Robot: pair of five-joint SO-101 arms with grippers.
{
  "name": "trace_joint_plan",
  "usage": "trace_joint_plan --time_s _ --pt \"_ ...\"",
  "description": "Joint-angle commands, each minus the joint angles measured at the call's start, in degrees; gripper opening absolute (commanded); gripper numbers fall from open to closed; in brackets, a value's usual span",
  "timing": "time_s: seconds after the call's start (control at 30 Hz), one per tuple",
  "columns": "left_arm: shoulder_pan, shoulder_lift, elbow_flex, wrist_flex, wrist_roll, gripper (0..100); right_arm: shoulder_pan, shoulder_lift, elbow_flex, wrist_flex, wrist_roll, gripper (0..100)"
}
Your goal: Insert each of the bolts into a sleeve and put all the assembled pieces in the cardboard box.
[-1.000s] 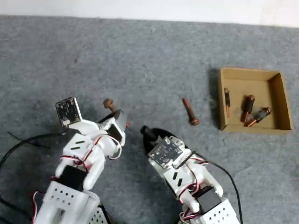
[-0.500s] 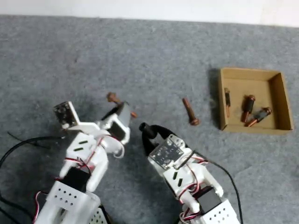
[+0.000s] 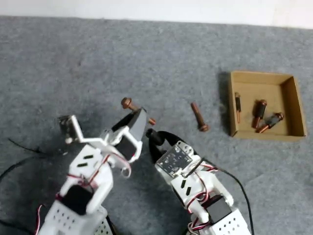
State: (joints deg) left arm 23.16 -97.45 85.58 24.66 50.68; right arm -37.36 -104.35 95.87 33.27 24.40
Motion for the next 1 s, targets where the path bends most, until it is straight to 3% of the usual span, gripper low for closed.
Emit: trace_joint_plan --time_s 0.0,0.13,0.5,0.97 --pt "3.21 -8.75 -1.54 8.97 0.44 0 0.75 -0.40 9.01 -1.89 -0.18 0.5" --pt "3.74 -3.47 -1.63 8.79 0.44 0 0.84 -0.40 9.01 -1.89 0.26 0.5" --pt "-0.66 -7.16 -0.75 8.88 0.62 0 1.63 -0.40 9.01 -1.80 3.43 0.5" --pt "-0.48 -7.16 1.71 8.79 0.79 0 1.63 -0.40 9.01 -1.80 3.43 0.5"
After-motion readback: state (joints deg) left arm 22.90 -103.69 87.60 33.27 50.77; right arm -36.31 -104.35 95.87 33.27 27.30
